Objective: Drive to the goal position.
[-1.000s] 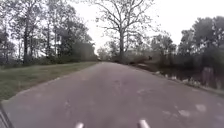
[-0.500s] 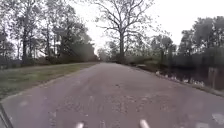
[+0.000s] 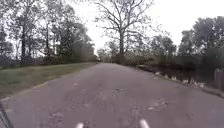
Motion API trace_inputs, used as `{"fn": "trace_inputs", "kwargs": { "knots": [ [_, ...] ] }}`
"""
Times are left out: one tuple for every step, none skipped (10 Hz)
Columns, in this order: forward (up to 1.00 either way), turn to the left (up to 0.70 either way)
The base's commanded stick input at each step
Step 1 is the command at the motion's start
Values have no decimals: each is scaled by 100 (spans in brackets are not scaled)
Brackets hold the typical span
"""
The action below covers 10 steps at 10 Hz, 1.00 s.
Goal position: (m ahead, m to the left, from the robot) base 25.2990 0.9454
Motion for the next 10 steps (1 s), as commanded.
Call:
{"fn": "trace_inputs", "kwargs": {
  "knots": [
    [70, 0],
    [70, 0],
    [70, 0],
    [70, 0],
    [70, 0],
    [70, 0],
    [70, 0],
    [70, 0],
    [70, 0],
    [70, 0]
  ]
}}
